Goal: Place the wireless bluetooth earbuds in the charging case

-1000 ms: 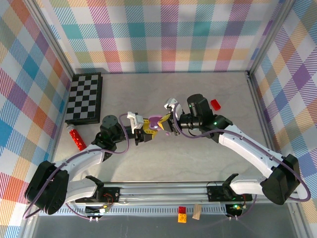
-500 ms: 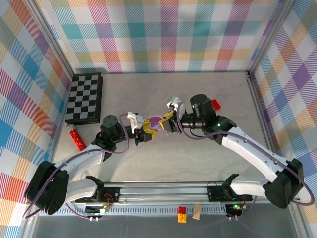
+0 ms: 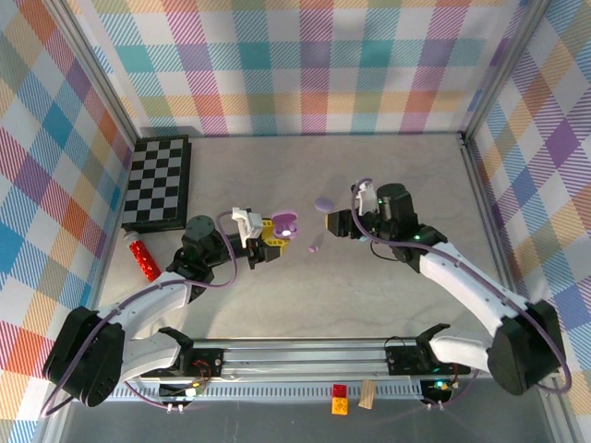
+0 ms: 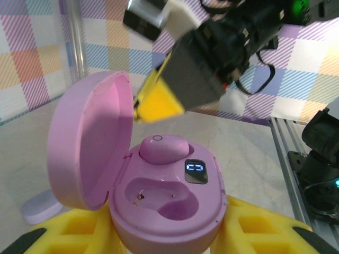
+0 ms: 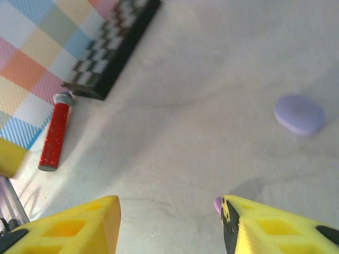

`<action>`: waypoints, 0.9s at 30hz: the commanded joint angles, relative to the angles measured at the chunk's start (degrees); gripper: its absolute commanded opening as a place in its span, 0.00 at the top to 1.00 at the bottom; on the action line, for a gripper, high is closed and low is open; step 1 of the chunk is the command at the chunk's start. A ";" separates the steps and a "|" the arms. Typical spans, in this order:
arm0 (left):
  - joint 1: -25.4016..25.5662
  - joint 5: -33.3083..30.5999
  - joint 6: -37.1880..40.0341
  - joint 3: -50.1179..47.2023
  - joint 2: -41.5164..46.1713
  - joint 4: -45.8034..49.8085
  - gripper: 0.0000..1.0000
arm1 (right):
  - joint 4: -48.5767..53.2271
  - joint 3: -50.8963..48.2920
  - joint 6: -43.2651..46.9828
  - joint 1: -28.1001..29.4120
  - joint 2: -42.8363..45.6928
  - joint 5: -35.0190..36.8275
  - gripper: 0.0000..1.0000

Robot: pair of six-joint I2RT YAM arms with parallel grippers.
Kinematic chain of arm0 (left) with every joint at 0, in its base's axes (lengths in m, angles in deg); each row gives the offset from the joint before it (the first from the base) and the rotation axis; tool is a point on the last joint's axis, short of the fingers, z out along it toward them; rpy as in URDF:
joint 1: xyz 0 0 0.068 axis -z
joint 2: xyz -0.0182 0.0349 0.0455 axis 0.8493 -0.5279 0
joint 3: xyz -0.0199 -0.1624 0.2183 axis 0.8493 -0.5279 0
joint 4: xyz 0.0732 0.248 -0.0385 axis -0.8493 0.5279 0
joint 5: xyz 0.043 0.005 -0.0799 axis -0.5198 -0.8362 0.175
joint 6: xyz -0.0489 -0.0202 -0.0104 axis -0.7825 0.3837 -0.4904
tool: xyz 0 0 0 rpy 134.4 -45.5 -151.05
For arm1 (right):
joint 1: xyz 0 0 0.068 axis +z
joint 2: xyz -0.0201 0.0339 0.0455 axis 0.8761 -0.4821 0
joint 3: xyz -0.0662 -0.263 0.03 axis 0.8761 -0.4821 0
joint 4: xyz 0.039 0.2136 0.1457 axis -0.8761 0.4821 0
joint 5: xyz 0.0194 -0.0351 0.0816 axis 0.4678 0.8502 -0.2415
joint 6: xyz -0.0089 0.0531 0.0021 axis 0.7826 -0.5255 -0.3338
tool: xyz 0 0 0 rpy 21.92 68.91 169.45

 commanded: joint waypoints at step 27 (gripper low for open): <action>-19.85 -11.95 -4.05 -4.44 2.01 -5.33 0.63 | 19.77 21.40 21.78 19.50 -36.74 33.46 0.62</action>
